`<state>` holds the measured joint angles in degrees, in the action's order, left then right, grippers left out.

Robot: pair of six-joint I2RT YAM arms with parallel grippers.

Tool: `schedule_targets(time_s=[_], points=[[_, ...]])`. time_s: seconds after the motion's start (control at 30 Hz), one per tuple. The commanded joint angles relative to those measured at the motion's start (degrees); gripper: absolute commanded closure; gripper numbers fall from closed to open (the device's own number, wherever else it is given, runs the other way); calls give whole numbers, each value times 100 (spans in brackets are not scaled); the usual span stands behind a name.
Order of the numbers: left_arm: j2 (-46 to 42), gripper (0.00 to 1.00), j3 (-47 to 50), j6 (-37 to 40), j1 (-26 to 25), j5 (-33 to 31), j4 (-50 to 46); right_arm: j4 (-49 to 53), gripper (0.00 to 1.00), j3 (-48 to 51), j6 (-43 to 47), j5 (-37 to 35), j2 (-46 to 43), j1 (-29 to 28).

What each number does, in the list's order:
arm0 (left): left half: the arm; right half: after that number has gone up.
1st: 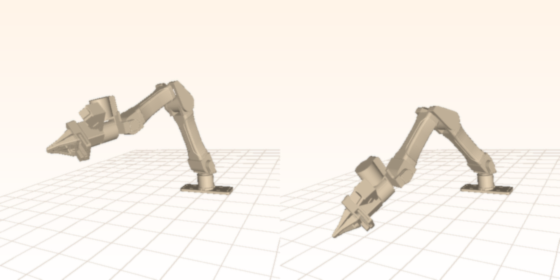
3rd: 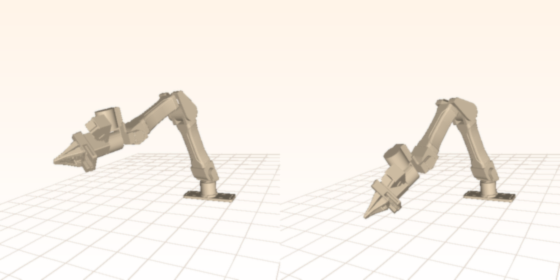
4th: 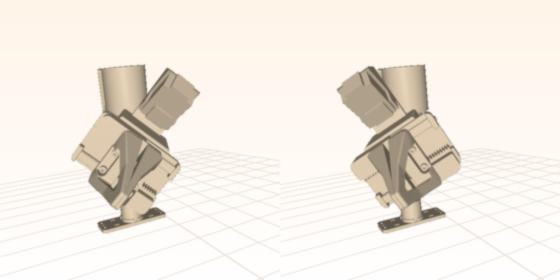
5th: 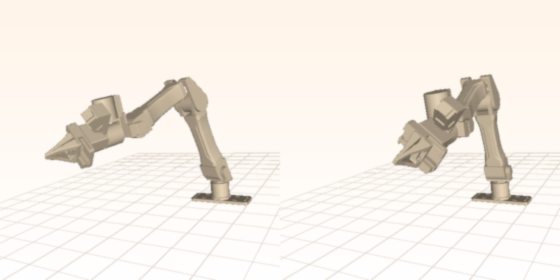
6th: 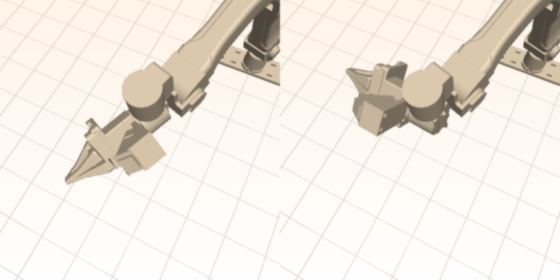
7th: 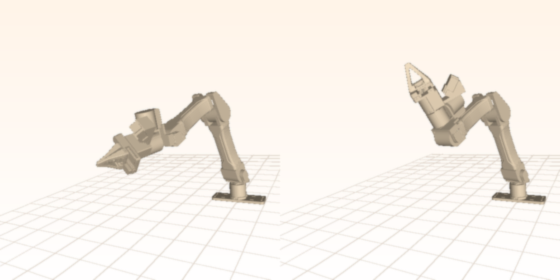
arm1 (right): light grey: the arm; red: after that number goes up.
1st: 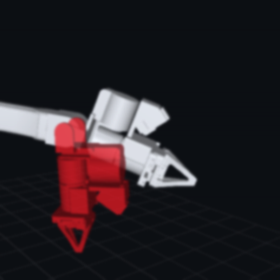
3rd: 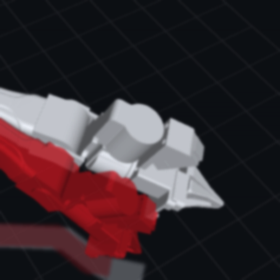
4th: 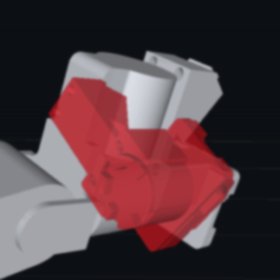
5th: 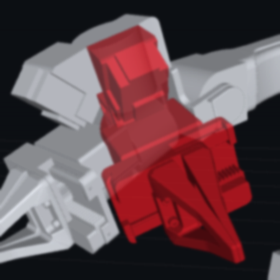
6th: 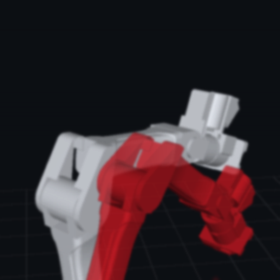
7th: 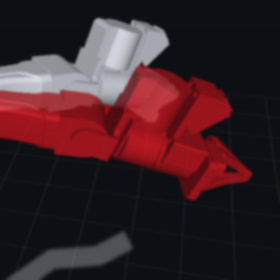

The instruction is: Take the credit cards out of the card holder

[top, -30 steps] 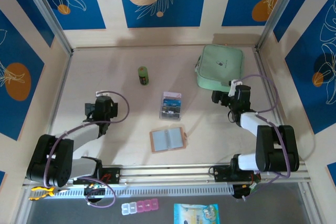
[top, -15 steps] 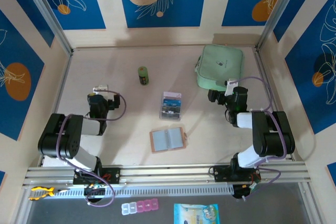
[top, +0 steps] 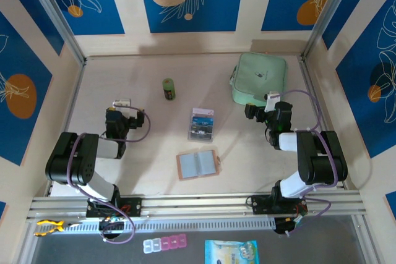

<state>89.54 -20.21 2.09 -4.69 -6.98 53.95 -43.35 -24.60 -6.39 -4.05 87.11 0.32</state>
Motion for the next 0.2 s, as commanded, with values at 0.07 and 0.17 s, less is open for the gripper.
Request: schedule_targets(time_s=[0.07, 0.17], points=[[0, 0, -96, 114, -25, 197, 36, -200, 1, 25, 87, 80, 34, -5], [8, 0, -94, 116, -22, 197, 42, -272, 1, 80, 94, 71, 8, -14]])
